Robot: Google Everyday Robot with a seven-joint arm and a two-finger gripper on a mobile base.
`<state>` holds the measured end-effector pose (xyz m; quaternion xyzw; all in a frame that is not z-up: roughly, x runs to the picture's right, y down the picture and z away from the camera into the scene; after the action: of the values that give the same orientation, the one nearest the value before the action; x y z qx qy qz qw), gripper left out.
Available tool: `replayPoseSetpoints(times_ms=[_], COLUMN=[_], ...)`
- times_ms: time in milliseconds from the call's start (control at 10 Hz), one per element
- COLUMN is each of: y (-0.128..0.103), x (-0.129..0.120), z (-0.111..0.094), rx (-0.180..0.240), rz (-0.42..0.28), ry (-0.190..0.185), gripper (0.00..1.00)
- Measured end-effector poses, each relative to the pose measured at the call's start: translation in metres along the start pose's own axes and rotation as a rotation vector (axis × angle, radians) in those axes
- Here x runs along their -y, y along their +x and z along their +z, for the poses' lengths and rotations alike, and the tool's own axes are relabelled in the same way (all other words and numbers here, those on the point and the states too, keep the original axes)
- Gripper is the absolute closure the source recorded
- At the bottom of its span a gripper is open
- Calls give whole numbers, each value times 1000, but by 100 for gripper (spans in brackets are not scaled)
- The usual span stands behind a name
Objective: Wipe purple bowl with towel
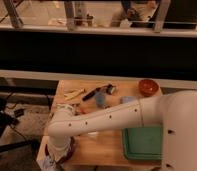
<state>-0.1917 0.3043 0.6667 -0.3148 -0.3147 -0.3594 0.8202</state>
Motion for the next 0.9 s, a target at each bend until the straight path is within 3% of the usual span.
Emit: replayPoseSetpoints(times_ms=[500,900], y=[37,75], x=[-20,0], z=[-9,-23], rx=[-47,-107], rz=[108,128], ry=[15,21], gripper=[89,89])
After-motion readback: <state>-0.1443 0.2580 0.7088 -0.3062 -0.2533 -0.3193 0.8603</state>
